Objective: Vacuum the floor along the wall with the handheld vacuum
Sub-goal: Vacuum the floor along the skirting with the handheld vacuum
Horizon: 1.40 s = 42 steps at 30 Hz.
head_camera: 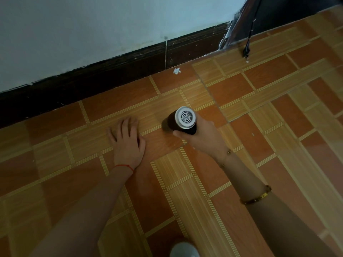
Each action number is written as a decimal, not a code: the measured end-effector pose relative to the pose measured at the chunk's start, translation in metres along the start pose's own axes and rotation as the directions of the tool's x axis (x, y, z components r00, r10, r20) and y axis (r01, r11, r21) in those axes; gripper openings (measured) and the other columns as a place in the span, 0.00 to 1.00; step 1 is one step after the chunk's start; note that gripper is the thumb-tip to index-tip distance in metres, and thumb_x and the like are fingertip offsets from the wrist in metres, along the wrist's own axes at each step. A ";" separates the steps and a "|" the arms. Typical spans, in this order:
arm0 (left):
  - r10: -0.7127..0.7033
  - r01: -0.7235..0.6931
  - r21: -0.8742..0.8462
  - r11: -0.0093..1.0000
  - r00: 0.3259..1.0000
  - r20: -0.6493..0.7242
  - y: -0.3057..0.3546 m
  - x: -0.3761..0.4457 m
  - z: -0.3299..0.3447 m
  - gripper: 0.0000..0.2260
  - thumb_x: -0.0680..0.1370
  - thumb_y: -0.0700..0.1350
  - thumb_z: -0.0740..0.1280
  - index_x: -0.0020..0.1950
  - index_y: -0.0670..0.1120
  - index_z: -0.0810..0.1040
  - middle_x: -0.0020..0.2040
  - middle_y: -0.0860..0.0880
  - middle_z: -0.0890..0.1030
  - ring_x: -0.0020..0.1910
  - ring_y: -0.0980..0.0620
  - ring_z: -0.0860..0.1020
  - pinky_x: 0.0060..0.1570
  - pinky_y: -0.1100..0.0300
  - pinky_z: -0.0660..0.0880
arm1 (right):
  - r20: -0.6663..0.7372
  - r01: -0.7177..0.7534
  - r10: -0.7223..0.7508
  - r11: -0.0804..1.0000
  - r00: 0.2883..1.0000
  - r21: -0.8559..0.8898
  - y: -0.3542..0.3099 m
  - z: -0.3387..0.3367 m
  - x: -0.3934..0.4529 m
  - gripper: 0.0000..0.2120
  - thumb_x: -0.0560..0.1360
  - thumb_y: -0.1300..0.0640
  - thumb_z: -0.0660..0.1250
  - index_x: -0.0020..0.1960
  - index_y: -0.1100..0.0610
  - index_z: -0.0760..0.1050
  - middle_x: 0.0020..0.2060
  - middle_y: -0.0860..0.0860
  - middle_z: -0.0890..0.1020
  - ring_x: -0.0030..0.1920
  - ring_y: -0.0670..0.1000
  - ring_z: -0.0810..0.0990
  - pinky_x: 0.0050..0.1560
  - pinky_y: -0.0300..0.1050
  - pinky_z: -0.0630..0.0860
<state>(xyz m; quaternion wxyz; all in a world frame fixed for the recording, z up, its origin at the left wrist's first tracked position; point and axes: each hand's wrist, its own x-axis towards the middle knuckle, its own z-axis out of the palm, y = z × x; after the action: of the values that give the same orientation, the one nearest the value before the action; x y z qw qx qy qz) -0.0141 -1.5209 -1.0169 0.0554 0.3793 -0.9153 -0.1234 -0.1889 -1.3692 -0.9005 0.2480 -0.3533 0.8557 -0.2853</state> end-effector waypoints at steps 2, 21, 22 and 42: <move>0.001 -0.001 0.015 1.000 1.000 0.007 0.000 0.000 -0.001 0.25 0.80 0.52 0.53 0.76 0.46 0.64 0.75 0.41 0.66 0.77 0.40 0.60 0.74 0.30 0.51 | 0.052 0.008 -0.008 1.000 0.999 0.006 -0.001 0.003 -0.004 0.31 0.70 0.40 0.72 0.69 0.48 0.68 0.53 0.42 0.82 0.48 0.42 0.80 0.54 0.45 0.78; -0.022 0.026 0.131 0.991 0.999 -0.034 0.006 0.019 -0.011 0.17 0.76 0.48 0.56 0.60 0.41 0.71 0.55 0.37 0.73 0.55 0.37 0.71 0.65 0.31 0.65 | -0.302 -0.139 0.141 0.990 0.943 0.029 0.026 -0.011 0.014 0.35 0.70 0.38 0.71 0.71 0.53 0.67 0.56 0.50 0.82 0.56 0.52 0.81 0.51 0.48 0.79; -0.013 0.017 0.136 0.991 0.999 -0.034 0.004 0.022 -0.010 0.17 0.77 0.48 0.55 0.61 0.41 0.71 0.56 0.37 0.73 0.56 0.37 0.71 0.65 0.31 0.65 | -0.316 -0.144 0.148 0.989 0.937 0.035 0.026 -0.013 0.022 0.35 0.70 0.39 0.71 0.71 0.52 0.66 0.57 0.50 0.82 0.56 0.52 0.81 0.52 0.50 0.79; 0.018 -0.015 0.078 0.997 0.999 -0.035 -0.005 0.031 0.000 0.24 0.79 0.49 0.55 0.75 0.44 0.66 0.73 0.39 0.68 0.74 0.38 0.64 0.75 0.34 0.54 | -0.406 -0.100 0.144 0.987 0.903 0.129 0.001 -0.004 0.159 0.35 0.69 0.38 0.71 0.69 0.55 0.69 0.57 0.49 0.82 0.57 0.51 0.80 0.54 0.49 0.78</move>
<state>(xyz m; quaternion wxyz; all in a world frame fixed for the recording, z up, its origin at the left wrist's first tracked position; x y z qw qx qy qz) -0.0326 -1.5460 -1.0184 0.0580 0.3756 -0.9214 -0.0806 -0.2917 -1.4858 -0.9336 0.0968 -0.2172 0.8930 -0.3821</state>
